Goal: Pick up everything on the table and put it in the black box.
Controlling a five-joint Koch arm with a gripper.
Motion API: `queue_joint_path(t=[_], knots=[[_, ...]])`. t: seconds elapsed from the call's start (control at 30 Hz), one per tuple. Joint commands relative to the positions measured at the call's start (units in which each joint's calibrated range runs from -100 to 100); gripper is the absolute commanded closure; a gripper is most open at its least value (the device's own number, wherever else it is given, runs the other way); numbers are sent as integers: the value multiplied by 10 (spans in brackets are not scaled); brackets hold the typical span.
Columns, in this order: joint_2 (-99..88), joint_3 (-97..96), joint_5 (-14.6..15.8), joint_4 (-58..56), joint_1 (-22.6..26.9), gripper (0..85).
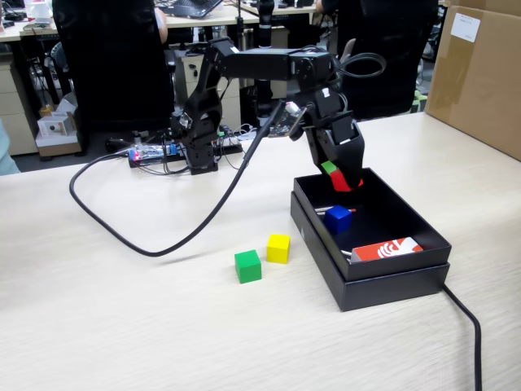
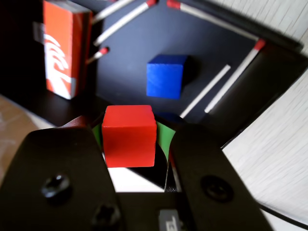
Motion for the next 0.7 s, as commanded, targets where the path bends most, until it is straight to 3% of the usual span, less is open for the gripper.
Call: queue_joint_path(t=[0.0,0.2,0.27,0.3,0.43,0.57,0.67], knots=[[5,49,5,-8,10,746],[63,48,9,-9,18,739],[87,48,9,-14,17,677],[106,47,9,-33,16,583],[114,35,9,-47,16,501],[38,35,8,-57,5,468],[-145,17,-5,-57,-40,460]])
